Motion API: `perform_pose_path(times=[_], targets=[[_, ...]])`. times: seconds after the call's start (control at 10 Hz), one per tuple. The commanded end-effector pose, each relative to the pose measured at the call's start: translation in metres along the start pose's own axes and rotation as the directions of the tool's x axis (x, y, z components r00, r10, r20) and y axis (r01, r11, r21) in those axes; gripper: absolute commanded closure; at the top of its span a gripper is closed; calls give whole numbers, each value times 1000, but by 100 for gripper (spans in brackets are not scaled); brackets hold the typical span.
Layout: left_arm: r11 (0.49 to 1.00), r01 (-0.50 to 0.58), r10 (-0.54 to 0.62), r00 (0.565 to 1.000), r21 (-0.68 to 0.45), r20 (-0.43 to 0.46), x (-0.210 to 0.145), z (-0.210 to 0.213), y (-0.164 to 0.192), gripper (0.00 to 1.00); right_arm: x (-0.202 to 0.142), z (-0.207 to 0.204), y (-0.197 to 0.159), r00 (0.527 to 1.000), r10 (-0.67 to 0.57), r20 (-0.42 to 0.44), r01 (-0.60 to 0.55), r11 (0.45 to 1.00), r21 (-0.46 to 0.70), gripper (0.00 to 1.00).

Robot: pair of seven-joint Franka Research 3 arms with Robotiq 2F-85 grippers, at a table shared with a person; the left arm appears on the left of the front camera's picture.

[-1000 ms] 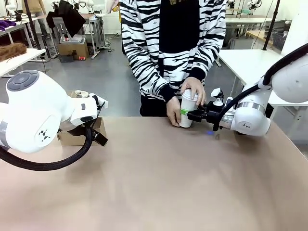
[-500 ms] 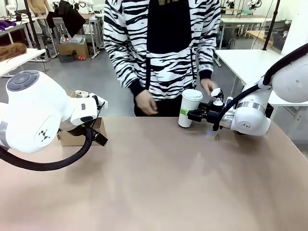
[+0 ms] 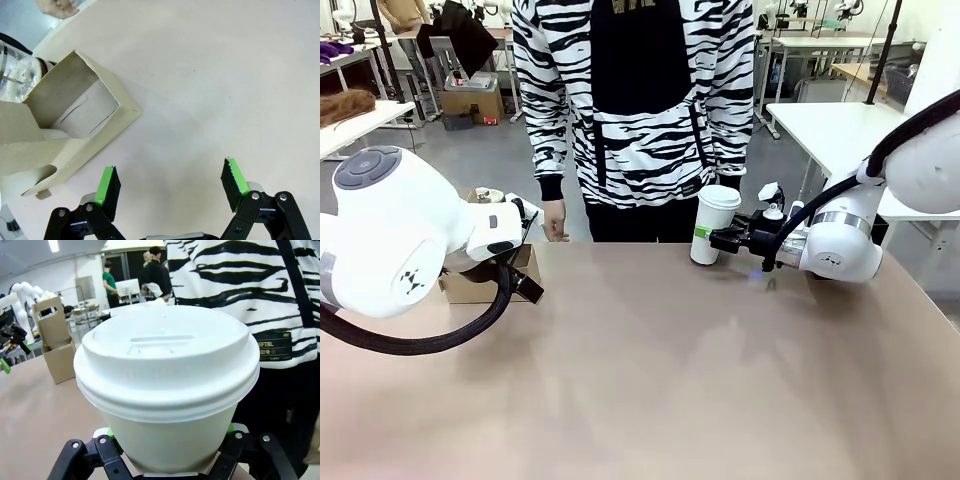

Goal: Pour a drink into a cup and package it in a carrier.
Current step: When a person places the Paper Cup Lid on the 600 ml Paper Cup , lift the 600 ml Paper Cup.

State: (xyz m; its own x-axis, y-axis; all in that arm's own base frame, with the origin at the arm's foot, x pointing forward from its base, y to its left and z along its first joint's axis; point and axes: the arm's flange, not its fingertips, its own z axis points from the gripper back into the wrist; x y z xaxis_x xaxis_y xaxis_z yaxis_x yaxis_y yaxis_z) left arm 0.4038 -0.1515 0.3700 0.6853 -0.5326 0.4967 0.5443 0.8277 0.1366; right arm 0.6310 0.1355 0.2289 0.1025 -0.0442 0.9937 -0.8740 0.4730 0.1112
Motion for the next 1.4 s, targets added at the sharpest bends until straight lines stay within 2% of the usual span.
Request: perform_pose_path(times=[0.0,0.6,1.0,1.2,1.3], targets=[[1000,0,0,1000,-2,2,0,1,0,0,5,-1,0,1000,-7,7,7,1000,-2,19],[1000,0,0,1000,-2,2,0,1,0,0,0,0,0,1000,0,0,0,1000,0,19],[1000,0,0,1000,-2,2,0,1,0,0,107,39,39,995,75,-69,-74,997,16,19],[1000,0,0,1000,-2,2,0,1,0,0,174,66,78,991,108,-78,-105,994,35,19],[1000,0,0,1000,-2,2,0,1,0,0,203,82,100,994,81,-80,-78,996,39,19]])
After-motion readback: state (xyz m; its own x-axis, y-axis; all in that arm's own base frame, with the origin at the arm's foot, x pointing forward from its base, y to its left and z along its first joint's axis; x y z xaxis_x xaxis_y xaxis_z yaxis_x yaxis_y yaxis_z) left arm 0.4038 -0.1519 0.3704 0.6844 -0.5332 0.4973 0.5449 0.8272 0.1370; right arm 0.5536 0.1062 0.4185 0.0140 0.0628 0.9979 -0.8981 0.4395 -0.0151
